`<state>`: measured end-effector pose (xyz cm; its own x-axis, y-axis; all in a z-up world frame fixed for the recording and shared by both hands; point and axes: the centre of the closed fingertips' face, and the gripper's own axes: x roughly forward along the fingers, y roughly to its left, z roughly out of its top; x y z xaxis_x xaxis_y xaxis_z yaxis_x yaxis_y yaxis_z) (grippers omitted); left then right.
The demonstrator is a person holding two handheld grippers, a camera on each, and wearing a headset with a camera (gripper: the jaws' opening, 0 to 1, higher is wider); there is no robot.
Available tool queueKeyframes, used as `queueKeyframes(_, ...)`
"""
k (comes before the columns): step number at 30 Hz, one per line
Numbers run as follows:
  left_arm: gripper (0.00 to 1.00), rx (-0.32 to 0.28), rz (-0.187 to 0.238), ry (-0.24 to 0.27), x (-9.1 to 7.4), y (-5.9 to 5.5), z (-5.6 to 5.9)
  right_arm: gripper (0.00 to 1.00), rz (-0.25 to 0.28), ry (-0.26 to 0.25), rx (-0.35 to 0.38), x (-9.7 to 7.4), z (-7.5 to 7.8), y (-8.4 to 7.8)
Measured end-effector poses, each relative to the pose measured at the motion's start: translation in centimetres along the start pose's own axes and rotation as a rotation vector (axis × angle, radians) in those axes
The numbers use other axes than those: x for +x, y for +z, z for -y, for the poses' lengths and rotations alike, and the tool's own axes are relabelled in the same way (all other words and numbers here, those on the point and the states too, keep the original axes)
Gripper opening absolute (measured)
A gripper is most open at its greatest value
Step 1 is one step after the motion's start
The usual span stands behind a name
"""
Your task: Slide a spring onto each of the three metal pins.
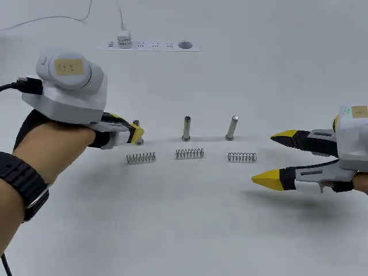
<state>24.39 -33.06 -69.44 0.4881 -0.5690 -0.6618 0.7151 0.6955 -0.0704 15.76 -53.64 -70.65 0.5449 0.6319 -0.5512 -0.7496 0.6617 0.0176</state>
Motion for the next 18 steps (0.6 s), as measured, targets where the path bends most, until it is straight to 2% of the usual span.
queueKeyframes(12, 0.27, 0.018, 0.037, -0.053, -0.8, -1.1, 0.5, 0.65, 0.000, -0.003, 0.005, 0.0, 0.0, -0.1)
queueKeyframes(18, 0.29, 0.055, 0.062, -0.107, -1.3, -1.5, 1.4, 0.65, -0.002, -0.002, 0.006, 0.0, 0.0, -0.2)
